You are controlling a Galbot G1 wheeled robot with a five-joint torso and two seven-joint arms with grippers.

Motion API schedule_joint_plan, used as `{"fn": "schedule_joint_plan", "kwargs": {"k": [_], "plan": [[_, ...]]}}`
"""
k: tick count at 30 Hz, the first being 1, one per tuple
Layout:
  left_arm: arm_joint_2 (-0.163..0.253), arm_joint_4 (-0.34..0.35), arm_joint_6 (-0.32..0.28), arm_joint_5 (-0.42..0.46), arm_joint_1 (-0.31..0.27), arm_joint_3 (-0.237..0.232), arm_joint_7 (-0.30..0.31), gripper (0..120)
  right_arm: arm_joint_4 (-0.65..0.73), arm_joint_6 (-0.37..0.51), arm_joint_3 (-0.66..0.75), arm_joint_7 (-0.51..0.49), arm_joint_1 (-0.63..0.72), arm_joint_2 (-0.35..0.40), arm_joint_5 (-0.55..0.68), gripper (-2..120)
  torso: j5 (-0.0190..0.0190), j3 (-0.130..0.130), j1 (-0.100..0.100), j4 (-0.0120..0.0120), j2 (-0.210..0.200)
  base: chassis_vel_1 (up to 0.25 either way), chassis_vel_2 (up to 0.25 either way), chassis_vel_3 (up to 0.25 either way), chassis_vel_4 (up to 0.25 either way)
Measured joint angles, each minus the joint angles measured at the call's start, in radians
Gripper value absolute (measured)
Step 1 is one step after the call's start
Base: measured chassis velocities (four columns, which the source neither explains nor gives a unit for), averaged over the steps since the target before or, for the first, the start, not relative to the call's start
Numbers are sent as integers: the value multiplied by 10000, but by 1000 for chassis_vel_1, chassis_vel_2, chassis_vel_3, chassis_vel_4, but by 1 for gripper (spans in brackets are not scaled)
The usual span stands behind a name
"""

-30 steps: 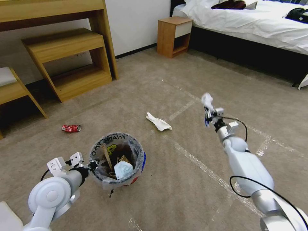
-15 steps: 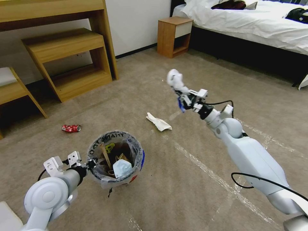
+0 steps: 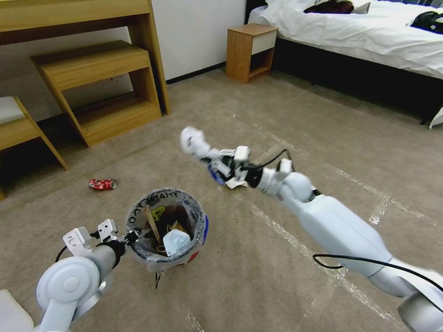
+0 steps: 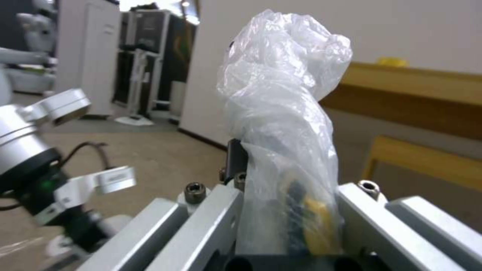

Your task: Pick up the trash bin and place the garbage on the floor into it.

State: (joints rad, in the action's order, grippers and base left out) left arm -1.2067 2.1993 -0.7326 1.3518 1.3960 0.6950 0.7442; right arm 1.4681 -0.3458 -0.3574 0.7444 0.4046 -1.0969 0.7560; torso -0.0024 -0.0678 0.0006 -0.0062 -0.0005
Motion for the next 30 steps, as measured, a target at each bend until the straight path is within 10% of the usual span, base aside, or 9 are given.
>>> {"fn": "schedule_joint_plan", "kwargs": {"k": [30], "plan": [[-24,111,1,-40,91,102,11,0,-788,-236,-1383,510,-79,-855,-765,2,2,0,0,0,0,0,0,0,0]]}}
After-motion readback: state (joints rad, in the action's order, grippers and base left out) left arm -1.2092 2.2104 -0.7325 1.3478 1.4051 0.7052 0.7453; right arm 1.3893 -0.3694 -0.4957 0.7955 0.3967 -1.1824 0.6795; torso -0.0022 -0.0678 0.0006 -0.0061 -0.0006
